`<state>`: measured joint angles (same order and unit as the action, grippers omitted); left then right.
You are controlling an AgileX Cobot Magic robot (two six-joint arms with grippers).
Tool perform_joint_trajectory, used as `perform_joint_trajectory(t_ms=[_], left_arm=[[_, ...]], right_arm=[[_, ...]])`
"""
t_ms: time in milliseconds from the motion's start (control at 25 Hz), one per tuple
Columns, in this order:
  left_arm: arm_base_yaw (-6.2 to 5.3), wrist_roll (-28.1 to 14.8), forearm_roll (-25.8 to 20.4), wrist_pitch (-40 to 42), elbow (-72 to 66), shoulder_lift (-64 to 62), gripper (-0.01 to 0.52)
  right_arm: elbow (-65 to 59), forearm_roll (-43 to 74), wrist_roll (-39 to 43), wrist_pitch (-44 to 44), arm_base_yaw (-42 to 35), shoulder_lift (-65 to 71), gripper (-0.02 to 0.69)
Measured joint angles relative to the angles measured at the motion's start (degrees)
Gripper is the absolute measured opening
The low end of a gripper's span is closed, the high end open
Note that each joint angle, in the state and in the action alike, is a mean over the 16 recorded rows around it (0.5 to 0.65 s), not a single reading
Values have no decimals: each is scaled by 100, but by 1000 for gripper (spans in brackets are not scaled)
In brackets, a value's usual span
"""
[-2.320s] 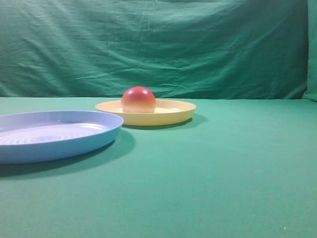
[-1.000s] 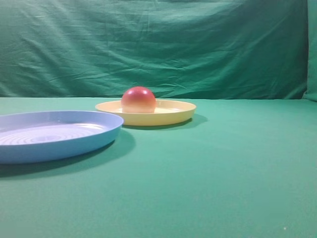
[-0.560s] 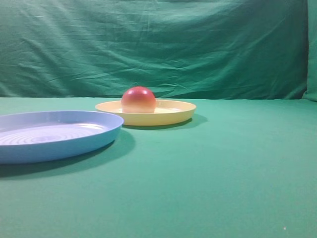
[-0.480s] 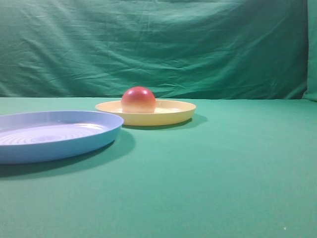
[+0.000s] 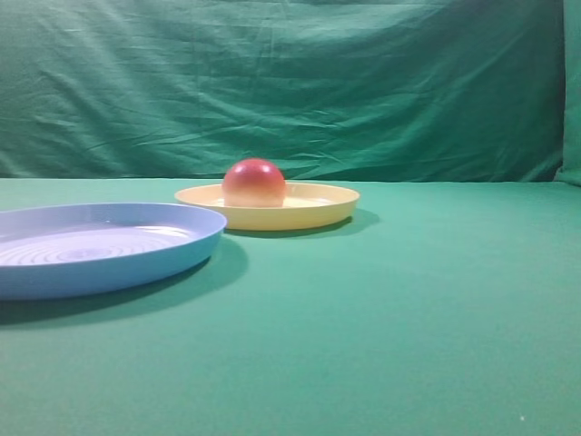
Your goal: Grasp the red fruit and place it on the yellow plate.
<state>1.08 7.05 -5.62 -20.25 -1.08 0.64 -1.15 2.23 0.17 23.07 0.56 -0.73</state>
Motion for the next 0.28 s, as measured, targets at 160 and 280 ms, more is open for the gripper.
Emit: perform_joint_trajectory(t_ms=[160,280], left_arm=[[0,0,0,0,0,0,157],[0,0,0,0,0,0,157]], right_arm=[[0,0,-2,-1,0,0,0],[0,0,-4,-2,0,0,0]])
